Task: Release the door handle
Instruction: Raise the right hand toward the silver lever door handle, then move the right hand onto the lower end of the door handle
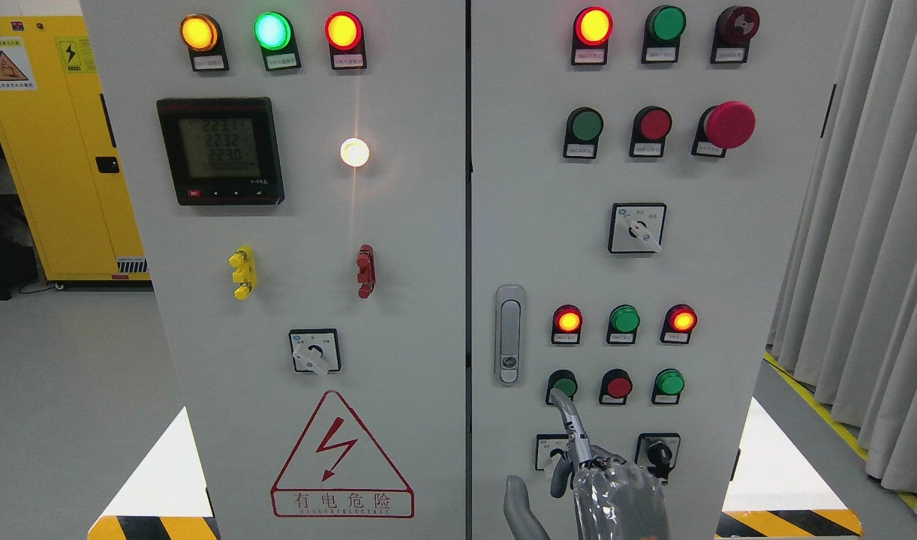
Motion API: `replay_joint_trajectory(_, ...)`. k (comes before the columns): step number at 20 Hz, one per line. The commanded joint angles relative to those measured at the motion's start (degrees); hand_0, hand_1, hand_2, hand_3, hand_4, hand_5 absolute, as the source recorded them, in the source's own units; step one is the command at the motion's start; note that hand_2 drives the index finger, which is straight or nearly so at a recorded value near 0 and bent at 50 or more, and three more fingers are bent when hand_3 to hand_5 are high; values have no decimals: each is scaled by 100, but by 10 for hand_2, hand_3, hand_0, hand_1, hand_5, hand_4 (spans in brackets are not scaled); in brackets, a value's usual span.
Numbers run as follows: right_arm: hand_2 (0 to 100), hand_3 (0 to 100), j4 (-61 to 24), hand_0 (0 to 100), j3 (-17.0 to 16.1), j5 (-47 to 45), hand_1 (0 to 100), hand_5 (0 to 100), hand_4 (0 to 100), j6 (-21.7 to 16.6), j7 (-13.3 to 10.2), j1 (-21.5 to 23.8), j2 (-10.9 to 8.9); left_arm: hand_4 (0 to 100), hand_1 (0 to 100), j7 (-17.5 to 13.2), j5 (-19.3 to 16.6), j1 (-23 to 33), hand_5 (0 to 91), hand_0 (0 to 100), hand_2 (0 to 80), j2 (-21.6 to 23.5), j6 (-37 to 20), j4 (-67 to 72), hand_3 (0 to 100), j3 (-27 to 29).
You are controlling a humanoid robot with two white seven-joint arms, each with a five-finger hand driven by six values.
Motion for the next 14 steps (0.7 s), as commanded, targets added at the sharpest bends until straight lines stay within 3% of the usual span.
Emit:
replay_joint_trajectory(1, 0, 1000, 768, 533, 62, 724, 448, 1000, 1000, 93, -2, -420, 10, 0, 556, 3, 0, 0, 0, 120, 0, 0, 4, 9, 0, 0)
replay_joint_trajectory(8, 0, 1000, 1349, 537, 62, 847, 439, 1000, 1000, 304, -2, -825, 10, 0, 556, 3, 0, 0, 0, 120, 0, 0, 4, 0, 0, 0)
replay_joint_trajectory(14, 0, 1000, 1437, 558, 70, 839, 432, 1000, 1000, 453, -2, -905, 19, 0, 556, 3, 0, 0, 0, 120, 0, 0, 4, 0, 0, 0)
